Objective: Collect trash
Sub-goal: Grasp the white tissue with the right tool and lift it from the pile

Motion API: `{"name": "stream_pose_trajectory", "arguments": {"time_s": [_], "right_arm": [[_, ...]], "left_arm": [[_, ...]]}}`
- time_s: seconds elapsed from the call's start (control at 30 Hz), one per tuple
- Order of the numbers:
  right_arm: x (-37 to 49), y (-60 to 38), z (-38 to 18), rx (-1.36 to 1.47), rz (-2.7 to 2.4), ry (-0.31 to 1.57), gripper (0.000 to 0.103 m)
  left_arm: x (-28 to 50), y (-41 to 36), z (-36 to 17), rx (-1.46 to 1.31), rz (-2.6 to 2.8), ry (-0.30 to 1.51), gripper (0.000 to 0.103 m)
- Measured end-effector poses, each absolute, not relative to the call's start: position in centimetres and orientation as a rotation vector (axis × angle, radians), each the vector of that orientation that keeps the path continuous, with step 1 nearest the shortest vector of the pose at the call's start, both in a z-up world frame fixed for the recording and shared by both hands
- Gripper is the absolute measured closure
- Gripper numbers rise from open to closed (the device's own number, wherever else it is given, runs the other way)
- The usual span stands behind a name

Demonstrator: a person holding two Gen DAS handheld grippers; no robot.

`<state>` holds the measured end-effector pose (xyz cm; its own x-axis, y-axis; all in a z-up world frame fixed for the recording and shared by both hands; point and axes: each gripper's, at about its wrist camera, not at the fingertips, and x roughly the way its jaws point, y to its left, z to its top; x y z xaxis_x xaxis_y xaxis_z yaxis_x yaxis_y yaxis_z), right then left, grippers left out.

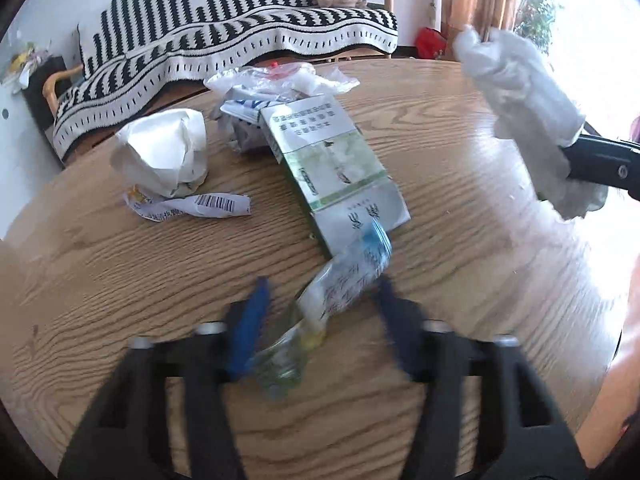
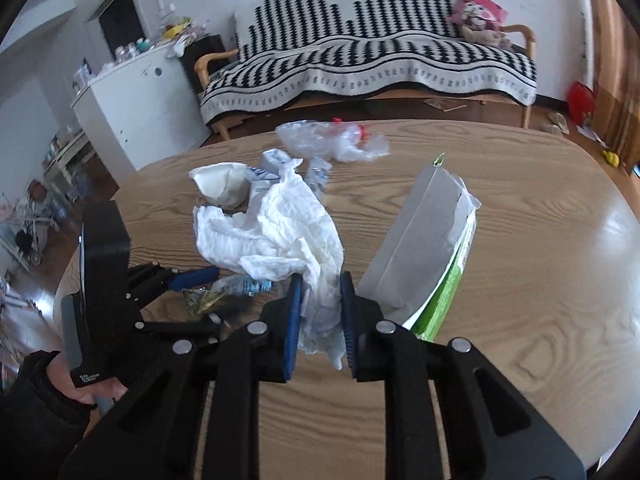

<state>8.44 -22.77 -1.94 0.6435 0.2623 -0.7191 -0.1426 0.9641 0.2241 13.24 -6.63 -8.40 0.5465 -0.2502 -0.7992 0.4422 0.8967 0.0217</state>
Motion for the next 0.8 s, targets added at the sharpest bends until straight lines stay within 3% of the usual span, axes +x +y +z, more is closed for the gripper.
{"name": "stream_pose_trajectory", "arguments": {"time_s": [0.1,0.47,0.7,0.73,0.77,0.8], "right_arm": [[6.6,-24.2,-2.2,0.19,0.194,0.839,0.084],[2.7,-28.2,-1.6,0.266,0.163,0.851,0.084],[4.6,-25.0,-4.8,0.188,0.182,0.943,0.082],[5.0,-24.5,-5.3,0.188,0.183,0.957,0.08],[5.2,-24.1,-5.6,0.193,0.183,0.963,0.068],[5.2,-23.6,-5.7,0.197,0.19,0.957,0.046]], "left_arm": [[12.7,-5.9,-8.2,0.16,-0.421,0.939,0.088],[8.6,-5.6,-5.9,0.108,-0.392,0.921,0.089],[6.8,-5.1,-5.7,0.091,-0.385,0.931,0.089],[6.7,-4.9,-5.7,0.087,-0.383,0.935,0.089],[6.5,-4.5,-5.8,0.085,-0.378,0.937,0.089],[6.4,-4.1,-5.8,0.083,-0.375,0.938,0.089]]}}
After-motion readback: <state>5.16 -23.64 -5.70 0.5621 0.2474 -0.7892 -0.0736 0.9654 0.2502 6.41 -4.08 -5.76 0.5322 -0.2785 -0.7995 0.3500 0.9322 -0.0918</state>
